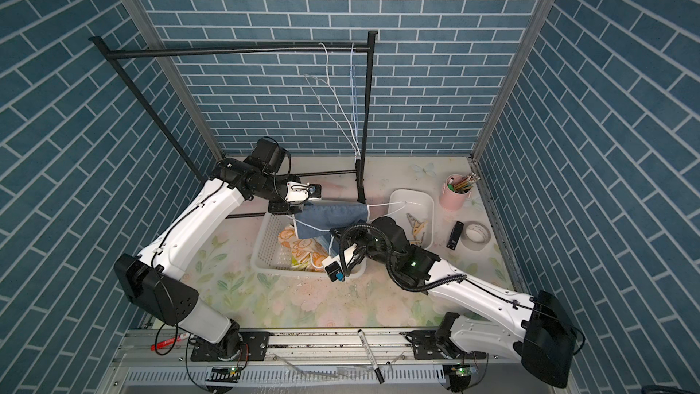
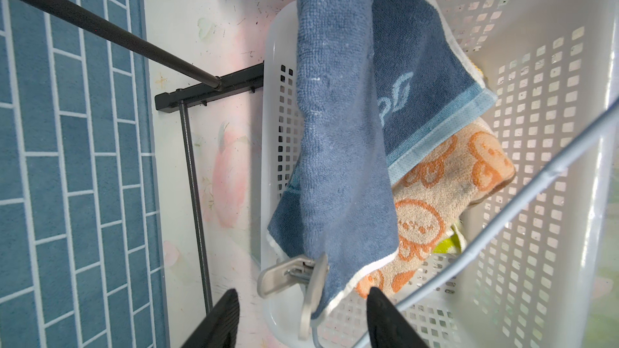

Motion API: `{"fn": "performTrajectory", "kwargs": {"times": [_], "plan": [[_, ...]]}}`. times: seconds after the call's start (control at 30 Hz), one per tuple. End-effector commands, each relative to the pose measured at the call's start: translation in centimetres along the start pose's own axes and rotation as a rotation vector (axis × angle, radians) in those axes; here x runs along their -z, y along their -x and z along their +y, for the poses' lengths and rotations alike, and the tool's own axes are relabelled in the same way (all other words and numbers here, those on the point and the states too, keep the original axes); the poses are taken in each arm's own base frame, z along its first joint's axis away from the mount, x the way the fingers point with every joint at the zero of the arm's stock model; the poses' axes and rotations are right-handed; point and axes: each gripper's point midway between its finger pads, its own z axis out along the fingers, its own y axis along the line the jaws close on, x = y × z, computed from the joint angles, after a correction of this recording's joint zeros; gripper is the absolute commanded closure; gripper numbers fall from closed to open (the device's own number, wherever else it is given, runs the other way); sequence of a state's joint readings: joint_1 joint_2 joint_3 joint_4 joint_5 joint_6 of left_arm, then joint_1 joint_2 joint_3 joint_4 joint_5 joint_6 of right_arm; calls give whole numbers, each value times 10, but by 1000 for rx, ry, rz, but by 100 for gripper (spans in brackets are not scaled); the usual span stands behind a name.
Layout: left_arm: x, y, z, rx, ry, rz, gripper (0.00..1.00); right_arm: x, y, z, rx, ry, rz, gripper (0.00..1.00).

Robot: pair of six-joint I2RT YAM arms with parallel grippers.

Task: Remove the clothespins securing towels to the hanger
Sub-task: Remove the clothespin from the hanger.

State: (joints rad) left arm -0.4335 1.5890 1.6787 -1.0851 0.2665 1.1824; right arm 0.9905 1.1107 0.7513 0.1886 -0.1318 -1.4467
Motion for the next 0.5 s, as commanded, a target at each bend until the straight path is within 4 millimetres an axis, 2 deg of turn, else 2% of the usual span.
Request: {"fn": "performTrajectory", "kwargs": {"times": [0.0, 0.17, 0.37, 0.47], "plan": [[-9, -2, -7, 18, -66, -4, 37, 1, 3, -13, 50, -48, -2, 100], [-17, -6, -9, 31, -104, 18, 41, 0, 3, -12, 50, -47, 2, 100], [-15, -6, -8, 30, -97, 20, 49, -1, 3, -11, 50, -43, 5, 100], [-17, -10, -7, 29, -88, 39, 46, 0, 3, -13, 51, -51, 3, 100]]}}
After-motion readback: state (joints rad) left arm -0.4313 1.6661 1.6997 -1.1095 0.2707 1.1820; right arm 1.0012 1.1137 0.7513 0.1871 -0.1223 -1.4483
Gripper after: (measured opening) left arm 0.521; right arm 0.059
